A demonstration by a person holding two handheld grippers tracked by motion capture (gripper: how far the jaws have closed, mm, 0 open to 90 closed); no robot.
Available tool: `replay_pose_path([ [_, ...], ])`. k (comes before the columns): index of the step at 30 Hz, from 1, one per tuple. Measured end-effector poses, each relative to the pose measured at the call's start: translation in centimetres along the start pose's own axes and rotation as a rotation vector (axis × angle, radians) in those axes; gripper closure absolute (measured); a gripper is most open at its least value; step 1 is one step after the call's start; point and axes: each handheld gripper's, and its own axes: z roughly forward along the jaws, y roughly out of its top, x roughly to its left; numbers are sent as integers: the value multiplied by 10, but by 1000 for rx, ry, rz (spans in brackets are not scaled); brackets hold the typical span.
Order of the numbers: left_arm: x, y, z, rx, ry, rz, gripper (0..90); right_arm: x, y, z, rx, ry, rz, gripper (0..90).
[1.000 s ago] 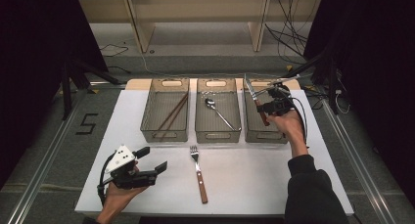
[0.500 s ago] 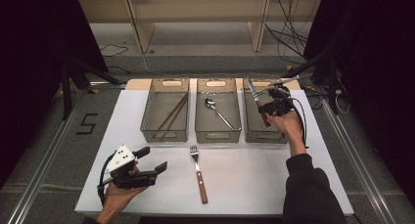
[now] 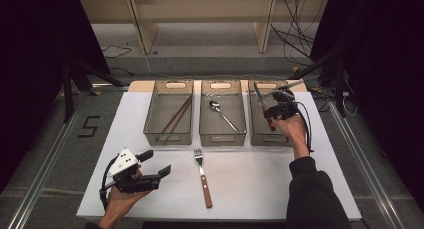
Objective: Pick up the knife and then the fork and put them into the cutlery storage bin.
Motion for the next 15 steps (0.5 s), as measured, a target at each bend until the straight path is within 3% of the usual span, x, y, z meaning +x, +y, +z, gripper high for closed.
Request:
replay_pose_path([
  [2, 0, 0, 0, 0, -1, 0, 159, 0, 1, 2, 1, -12, 0, 752],
  [7, 0, 0, 0, 0, 0, 0, 158, 1, 1, 2, -10, 59, 6, 602],
  [15, 0, 0, 0, 0, 0, 1, 158, 8, -1, -8, -45, 91, -17, 479],
])
